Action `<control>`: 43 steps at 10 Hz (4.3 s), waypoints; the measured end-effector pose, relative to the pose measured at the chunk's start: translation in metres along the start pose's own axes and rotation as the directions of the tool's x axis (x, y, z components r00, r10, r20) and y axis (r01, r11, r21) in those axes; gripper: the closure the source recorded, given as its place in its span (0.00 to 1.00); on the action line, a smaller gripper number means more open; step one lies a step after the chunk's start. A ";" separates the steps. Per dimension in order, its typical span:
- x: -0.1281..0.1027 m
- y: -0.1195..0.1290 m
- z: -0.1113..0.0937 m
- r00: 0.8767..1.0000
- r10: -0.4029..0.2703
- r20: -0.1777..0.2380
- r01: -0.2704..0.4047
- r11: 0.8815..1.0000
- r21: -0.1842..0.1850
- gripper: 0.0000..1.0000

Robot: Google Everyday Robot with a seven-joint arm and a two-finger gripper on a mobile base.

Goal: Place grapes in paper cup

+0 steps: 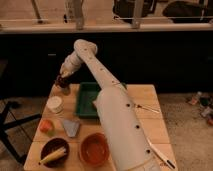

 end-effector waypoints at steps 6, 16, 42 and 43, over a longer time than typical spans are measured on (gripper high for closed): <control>-0.037 -0.012 -0.015 0.995 -0.091 0.045 0.089 0.995 0.041 1.00; -0.101 -0.006 -0.045 0.962 -0.259 0.088 0.253 0.965 0.068 1.00; -0.113 0.096 -0.010 0.964 -0.237 0.121 0.252 0.959 -0.129 1.00; -0.112 0.096 -0.009 0.965 -0.237 0.116 0.252 0.958 -0.137 1.00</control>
